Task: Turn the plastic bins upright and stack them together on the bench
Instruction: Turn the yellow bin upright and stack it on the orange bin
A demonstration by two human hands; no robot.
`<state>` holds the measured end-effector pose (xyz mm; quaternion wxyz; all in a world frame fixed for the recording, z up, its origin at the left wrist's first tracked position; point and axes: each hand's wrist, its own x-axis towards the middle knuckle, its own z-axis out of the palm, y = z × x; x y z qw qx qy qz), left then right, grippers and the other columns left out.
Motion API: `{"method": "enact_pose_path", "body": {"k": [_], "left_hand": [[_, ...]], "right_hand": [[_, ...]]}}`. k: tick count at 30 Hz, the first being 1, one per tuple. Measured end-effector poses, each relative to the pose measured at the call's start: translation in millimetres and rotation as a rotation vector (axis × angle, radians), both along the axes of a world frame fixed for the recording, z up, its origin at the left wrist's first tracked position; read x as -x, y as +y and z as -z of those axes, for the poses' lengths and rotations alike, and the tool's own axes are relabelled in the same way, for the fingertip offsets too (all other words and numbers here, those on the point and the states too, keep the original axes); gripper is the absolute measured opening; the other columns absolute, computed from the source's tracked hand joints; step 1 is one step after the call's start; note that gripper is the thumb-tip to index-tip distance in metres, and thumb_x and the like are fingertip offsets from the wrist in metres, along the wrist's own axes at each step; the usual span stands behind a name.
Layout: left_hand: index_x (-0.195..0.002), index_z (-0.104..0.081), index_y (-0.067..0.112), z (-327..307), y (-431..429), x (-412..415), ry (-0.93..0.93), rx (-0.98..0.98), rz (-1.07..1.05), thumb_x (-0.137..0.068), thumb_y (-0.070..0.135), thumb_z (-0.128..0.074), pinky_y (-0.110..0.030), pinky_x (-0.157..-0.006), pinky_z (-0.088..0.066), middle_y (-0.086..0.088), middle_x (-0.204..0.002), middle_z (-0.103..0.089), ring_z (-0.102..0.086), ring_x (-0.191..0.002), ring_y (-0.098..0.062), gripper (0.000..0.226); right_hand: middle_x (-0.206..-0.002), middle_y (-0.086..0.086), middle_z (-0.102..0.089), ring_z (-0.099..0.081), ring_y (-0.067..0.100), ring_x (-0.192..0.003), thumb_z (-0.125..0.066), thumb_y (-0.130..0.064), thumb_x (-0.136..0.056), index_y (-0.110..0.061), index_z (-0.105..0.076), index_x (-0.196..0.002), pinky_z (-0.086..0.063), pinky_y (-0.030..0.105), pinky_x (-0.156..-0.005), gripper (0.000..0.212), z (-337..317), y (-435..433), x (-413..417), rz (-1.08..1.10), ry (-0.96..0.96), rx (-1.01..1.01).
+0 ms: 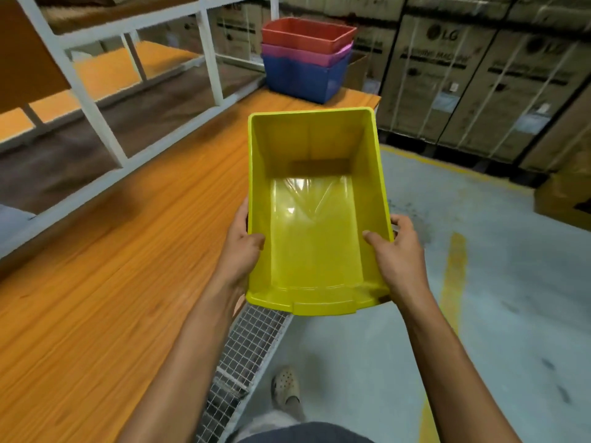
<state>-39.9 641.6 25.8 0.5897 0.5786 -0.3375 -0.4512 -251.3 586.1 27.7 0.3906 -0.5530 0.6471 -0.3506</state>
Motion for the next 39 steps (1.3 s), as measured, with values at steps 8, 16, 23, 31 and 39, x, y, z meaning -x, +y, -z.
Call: {"method": "enact_pose_path", "body": {"k": [8, 16, 23, 31, 39], "left_hand": [[-0.125, -0.053, 0.047, -15, -165, -3, 0.018, 0.025, 0.087, -0.081, -0.022, -0.039, -0.031, -0.061, -0.057, 0.002, -0.112, -0.072, -0.071, -0.091, -0.020, 0.082], [-0.133, -0.054, 0.032, -19, -277, 13, -0.002, 0.003, 0.109, -0.079, -0.023, -0.038, -0.027, -0.056, -0.054, -0.003, -0.110, -0.071, -0.070, -0.078, -0.012, 0.079], [-0.128, -0.055, 0.030, -32, -385, 45, -0.023, 0.030, 0.016, -0.084, -0.014, -0.046, -0.029, -0.062, -0.054, -0.007, -0.120, -0.064, -0.066, -0.098, -0.024, 0.062], [-0.113, -0.062, 0.029, -53, -513, 90, -0.013, 0.116, -0.138, -0.084, -0.011, -0.046, -0.032, -0.065, -0.056, -0.002, -0.096, -0.073, -0.069, -0.085, -0.021, 0.053], [-0.140, -0.049, 0.029, -91, -623, 92, -0.066, 0.260, -0.190, -0.061, 0.002, -0.052, -0.038, -0.079, -0.053, -0.004, -0.127, -0.066, -0.063, -0.113, -0.028, 0.083]], "right_hand": [[-0.128, -0.001, -0.065, -0.063, 0.024, -0.114, -0.069, -0.036, -0.082, -0.035, -0.054, -0.129, -0.051, 0.053, -0.099, 0.050, -18, -137, 13, 0.031, -0.073, 0.054], [-0.118, -0.018, -0.063, -0.063, 0.013, -0.109, -0.068, -0.019, -0.090, -0.042, -0.048, -0.138, -0.052, 0.044, -0.098, 0.057, -13, -231, 35, -0.002, -0.149, 0.046], [-0.122, 0.003, -0.064, -0.065, 0.027, -0.105, -0.070, -0.025, -0.089, -0.030, -0.053, -0.135, -0.054, 0.050, -0.093, 0.049, -14, -358, 63, 0.085, -0.176, 0.065], [-0.111, 0.000, -0.070, -0.066, 0.023, -0.107, -0.073, -0.035, -0.077, -0.031, -0.061, -0.106, -0.055, 0.049, -0.093, 0.032, -41, -514, 100, -0.026, -0.329, 0.191], [-0.115, 0.006, -0.066, -0.063, 0.022, -0.104, -0.065, -0.005, -0.091, -0.017, -0.057, -0.123, -0.052, 0.035, -0.083, 0.035, -82, -654, 100, -0.158, -0.500, 0.292]]}}
